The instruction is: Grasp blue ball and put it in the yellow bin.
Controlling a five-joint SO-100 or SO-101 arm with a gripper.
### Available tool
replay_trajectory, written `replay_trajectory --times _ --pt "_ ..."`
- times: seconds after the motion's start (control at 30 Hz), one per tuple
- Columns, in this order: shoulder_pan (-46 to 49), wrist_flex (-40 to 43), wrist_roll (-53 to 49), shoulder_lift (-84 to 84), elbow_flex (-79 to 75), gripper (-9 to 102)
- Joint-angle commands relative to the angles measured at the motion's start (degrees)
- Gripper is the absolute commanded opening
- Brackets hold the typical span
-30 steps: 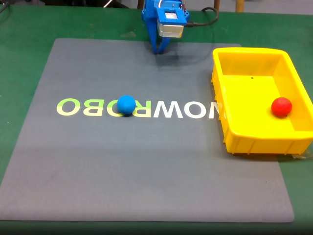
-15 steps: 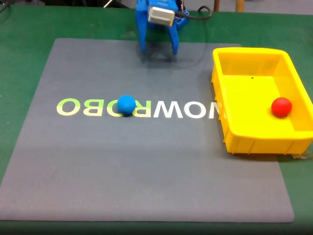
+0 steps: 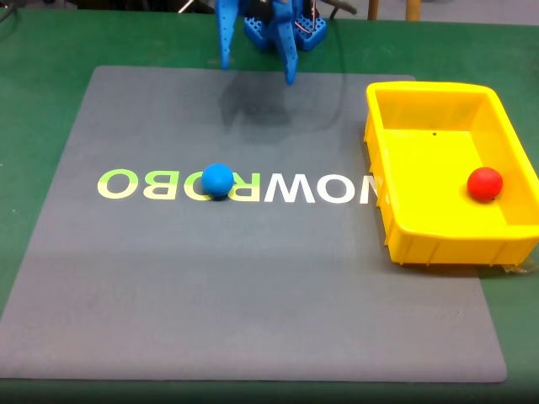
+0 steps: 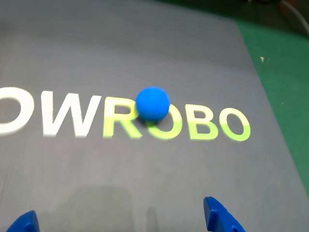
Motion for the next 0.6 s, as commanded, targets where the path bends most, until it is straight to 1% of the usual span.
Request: replay_trajectory --times 0.0,0.07,0.17,0.33,0.57 --pt "1.76 -4.39 1.93 -16.7 -14.77 37" --pt "1.85 -5.19 1.93 -22.32 -17.67 37" --pt "2.2 -9.84 1.67 -29.62 -19.25 37" --pt "2.72 -14.59 1.67 -40.52 -23.29 37" --pt "3.16 -15.47 2.29 -52.91 -31.73 37"
